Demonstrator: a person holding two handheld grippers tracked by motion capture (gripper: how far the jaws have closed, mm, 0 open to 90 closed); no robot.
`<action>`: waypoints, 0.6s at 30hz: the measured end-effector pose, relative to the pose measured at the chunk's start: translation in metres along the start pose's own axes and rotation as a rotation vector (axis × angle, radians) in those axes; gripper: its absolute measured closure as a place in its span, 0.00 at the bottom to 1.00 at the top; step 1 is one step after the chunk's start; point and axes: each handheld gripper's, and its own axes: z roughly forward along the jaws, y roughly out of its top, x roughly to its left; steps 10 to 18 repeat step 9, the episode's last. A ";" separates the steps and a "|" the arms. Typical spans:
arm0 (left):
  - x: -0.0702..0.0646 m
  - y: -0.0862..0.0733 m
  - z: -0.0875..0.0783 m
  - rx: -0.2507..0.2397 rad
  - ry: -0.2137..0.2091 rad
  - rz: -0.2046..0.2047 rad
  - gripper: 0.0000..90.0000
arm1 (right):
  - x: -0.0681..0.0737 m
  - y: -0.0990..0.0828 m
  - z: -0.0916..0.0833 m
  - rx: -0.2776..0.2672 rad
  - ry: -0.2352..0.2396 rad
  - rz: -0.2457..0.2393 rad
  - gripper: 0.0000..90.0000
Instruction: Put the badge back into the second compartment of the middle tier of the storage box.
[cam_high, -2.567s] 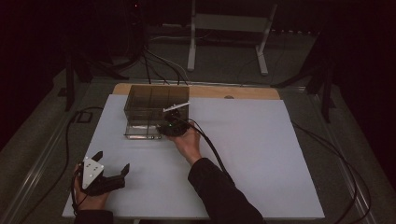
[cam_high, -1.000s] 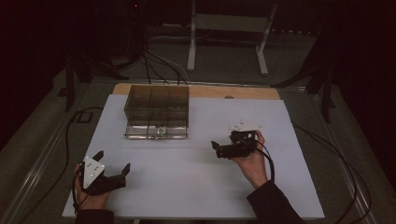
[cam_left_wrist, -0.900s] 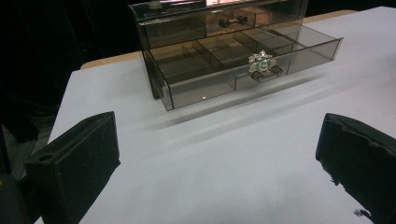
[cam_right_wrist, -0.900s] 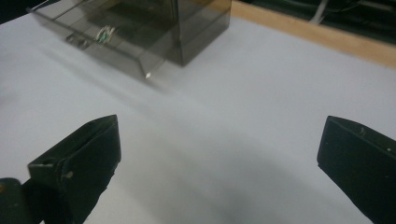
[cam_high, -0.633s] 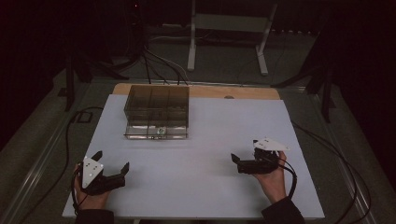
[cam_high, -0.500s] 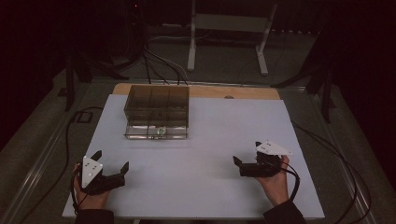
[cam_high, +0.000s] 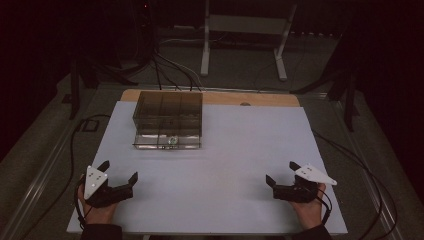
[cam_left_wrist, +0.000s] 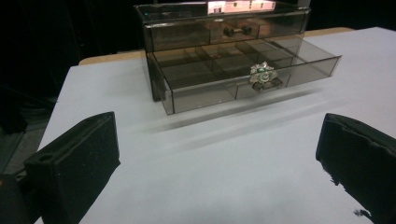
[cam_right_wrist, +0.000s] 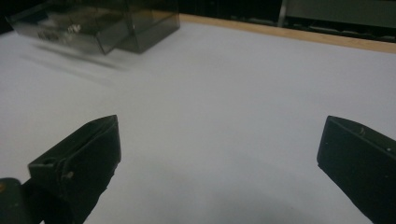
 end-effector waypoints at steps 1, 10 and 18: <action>0.000 0.000 0.000 -0.002 0.000 0.001 0.00 | -0.001 -0.002 -0.003 -0.015 0.005 0.012 0.00; 0.002 0.000 -0.002 -0.017 -0.001 -0.021 0.00 | -0.008 -0.009 -0.011 -0.039 0.006 0.018 0.00; 0.002 0.000 -0.002 -0.017 -0.001 -0.021 0.00 | -0.008 -0.009 -0.011 -0.039 0.006 0.018 0.00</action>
